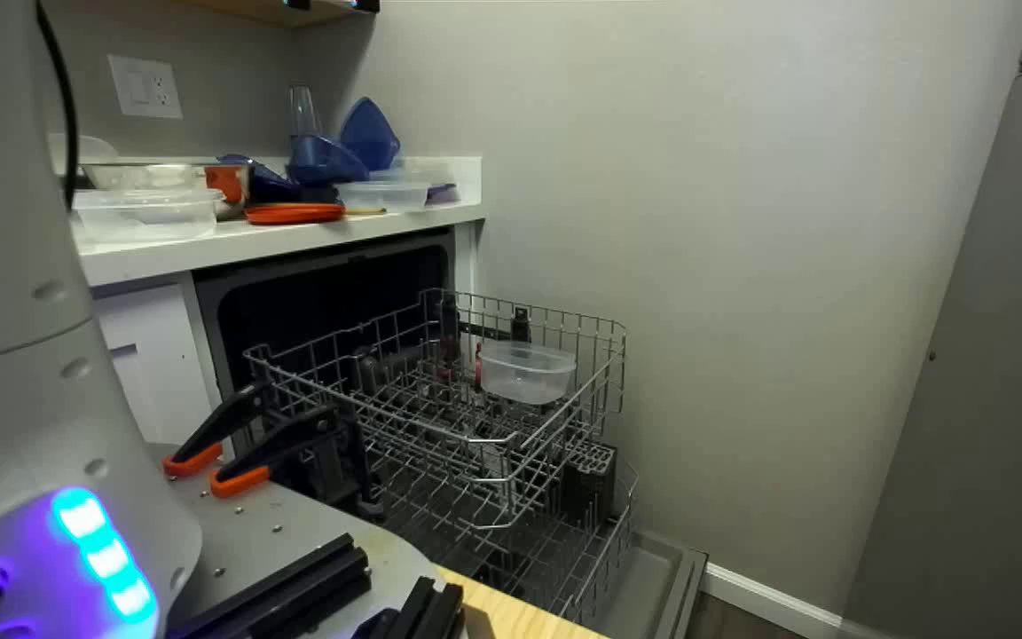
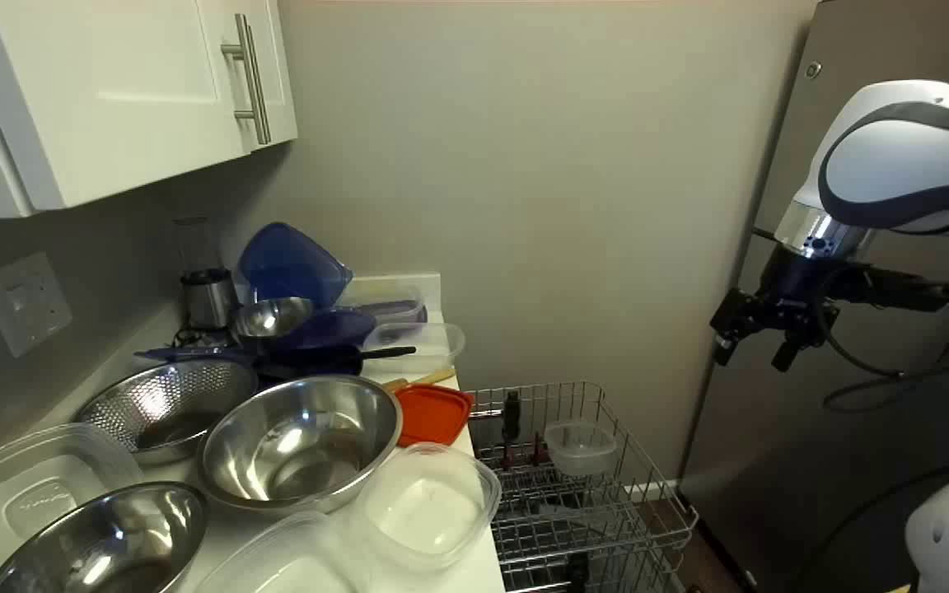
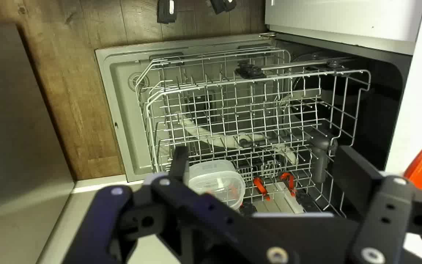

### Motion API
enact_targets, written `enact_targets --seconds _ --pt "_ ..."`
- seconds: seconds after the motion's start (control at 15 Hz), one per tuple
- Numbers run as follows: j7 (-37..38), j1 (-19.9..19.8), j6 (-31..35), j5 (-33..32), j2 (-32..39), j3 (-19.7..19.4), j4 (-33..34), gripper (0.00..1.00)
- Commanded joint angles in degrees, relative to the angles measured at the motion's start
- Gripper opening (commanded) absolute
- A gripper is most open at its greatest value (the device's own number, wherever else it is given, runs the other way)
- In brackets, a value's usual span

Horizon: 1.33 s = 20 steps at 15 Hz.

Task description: Move the bowl in the dishwasher

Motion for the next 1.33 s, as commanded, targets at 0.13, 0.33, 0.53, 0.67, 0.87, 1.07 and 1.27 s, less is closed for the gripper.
enact_targets --seconds 0.13,0.33,0.53,0.67,0.87,1.07,1.27 --pt "-0.7 -0.9 -0.2 0.6 0.1 0.7 0.1 1.00" --pt "-0.7 -0.9 -0.2 0.6 0.1 0.7 0.2 1.00" --pt "-0.7 -0.9 -0.2 0.6 0.1 0.7 0.2 1.00" --pt "-0.7 -0.9 -0.2 0.6 0.1 0.7 0.2 1.00" --pt "-0.7 -0.9 -0.2 0.6 0.1 0.7 0.2 1.00" --pt "-1.4 -1.0 2.5 -0.4 3.1 1.2 1.2 1.00" --pt "-3.1 -0.7 6.6 -1.0 6.8 0.6 2.2 1.00"
